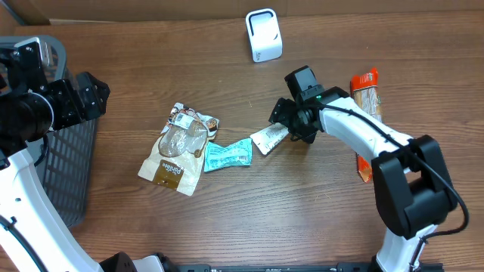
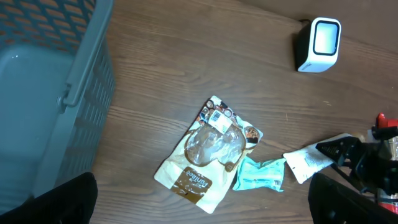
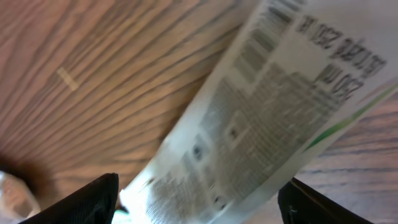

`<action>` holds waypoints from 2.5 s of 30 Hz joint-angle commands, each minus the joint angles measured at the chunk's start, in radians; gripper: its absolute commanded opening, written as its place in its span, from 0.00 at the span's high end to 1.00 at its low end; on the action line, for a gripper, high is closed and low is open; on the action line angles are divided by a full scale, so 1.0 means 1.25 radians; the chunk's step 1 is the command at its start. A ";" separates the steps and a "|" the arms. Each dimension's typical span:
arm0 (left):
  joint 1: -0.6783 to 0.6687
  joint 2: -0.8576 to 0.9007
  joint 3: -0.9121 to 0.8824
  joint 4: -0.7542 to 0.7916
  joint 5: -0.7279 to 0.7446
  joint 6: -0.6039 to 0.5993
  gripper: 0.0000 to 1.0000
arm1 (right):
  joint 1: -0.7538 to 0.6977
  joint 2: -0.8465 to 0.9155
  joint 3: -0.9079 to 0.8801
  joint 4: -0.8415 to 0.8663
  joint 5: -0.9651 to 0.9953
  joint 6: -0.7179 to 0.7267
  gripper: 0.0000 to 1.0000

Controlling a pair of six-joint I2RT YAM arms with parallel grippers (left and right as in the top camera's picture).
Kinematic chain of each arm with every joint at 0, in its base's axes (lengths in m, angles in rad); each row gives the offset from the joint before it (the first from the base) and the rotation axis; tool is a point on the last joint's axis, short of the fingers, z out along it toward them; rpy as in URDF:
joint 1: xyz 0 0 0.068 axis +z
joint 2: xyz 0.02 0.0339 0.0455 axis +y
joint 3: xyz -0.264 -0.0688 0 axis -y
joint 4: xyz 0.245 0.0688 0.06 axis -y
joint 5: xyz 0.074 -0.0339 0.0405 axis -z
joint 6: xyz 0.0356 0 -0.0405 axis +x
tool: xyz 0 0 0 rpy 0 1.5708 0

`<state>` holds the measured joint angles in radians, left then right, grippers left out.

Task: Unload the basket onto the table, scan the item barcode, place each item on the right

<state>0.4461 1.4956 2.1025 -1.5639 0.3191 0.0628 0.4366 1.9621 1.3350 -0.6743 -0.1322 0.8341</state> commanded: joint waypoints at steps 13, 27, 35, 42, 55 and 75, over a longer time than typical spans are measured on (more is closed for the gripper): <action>0.002 0.002 0.001 0.001 0.008 0.016 0.01 | -0.009 0.046 0.009 -0.009 -0.128 -0.477 0.59; 0.002 0.002 0.001 0.001 0.008 0.016 0.00 | -0.109 0.046 0.011 -0.073 -0.295 -0.678 0.45; 0.002 0.002 0.001 0.001 0.008 0.016 0.00 | -0.133 0.047 -0.025 -0.041 -0.417 -0.563 0.44; 0.002 0.002 0.001 0.001 0.008 0.016 0.01 | -0.097 0.047 -0.115 0.077 -0.377 -0.433 0.40; 0.002 0.002 0.001 0.001 0.008 0.016 0.01 | -0.114 0.046 -0.154 0.140 -0.410 -0.400 0.96; 0.002 0.002 0.001 0.001 0.008 0.016 0.00 | -0.171 -0.292 -0.065 -0.066 -0.635 -0.827 0.96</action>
<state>0.4461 1.4956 2.1025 -1.5639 0.3191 0.0628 0.2184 1.6844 1.2186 -0.7528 -0.8425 -0.1261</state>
